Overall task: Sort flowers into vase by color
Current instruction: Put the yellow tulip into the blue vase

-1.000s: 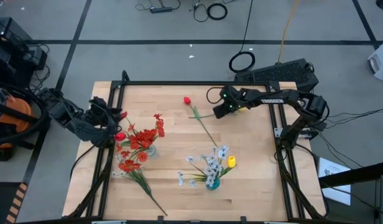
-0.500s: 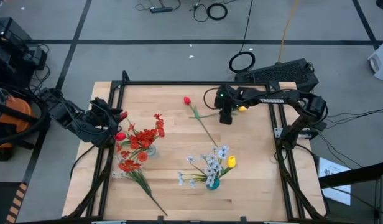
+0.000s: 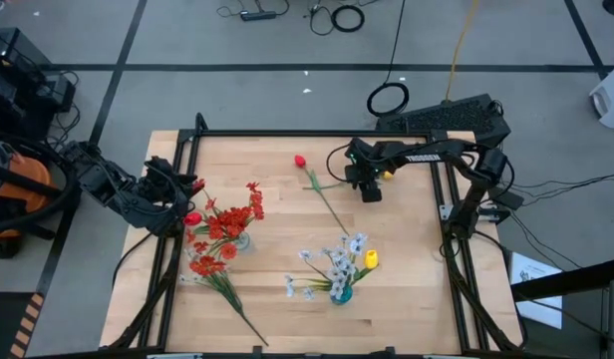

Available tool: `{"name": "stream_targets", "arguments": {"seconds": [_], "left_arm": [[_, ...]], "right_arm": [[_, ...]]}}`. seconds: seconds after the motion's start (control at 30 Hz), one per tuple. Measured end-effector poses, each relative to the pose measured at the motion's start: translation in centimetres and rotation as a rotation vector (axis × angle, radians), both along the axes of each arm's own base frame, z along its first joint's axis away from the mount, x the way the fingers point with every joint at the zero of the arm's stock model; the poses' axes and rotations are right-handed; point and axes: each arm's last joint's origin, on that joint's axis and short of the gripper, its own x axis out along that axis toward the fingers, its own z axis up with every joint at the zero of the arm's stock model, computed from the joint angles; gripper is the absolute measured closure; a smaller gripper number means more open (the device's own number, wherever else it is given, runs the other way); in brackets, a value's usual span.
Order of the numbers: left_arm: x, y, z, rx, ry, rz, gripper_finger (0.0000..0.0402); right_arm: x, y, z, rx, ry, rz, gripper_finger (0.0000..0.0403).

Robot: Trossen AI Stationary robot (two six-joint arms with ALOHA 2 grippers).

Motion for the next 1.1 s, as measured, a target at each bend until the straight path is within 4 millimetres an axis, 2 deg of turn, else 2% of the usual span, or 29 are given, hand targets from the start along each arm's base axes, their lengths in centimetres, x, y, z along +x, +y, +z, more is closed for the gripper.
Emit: {"name": "stream_targets", "arguments": {"seconds": [0.23, 0.47, 0.53, 0.67, 0.73, 0.83, 0.93, 1.1], "left_arm": [[0.0, 0.0, 0.0, -0.017, -0.011, 0.013, 0.0212], [0.1, -0.1, 0.0, -0.014, -0.004, 0.012, 0.0212], [0.1, -0.1, -0.1, -0.018, 0.001, 0.008, 0.0212], [0.0, -0.1, -0.1, -0.041, 0.025, -0.014, 0.0212], [0.0, -0.2, -0.2, -0.046, 0.040, -0.030, 0.0212], [0.0, -0.2, -0.2, -0.023, 0.059, -0.054, 0.0212], [0.0, -0.2, -0.2, -0.017, 0.064, -0.060, 0.0212], [0.0, -0.2, -0.2, -0.009, 0.085, -0.085, 0.0212]], "right_arm": [[-0.8, -0.8, -1.3, 0.094, 0.051, -0.034, 0.0271], [-1.0, 0.0, -1.4, 0.138, 0.099, -0.046, 0.0383], [-1.1, 0.5, -1.2, 0.111, 0.144, -0.060, 0.0394], [-2.4, 2.5, 0.0, 0.058, 0.319, -0.033, 0.0396], [-3.3, 3.9, 0.8, 0.037, 0.438, 0.041, 0.0399], [-3.6, 5.5, 2.8, -0.021, 0.492, 0.157, 0.0399], [-4.6, 7.6, 3.6, 0.017, 0.613, 0.279, 0.0401], [-4.2, 11.1, 5.0, -0.044, 0.584, 0.464, 0.0401]]}}
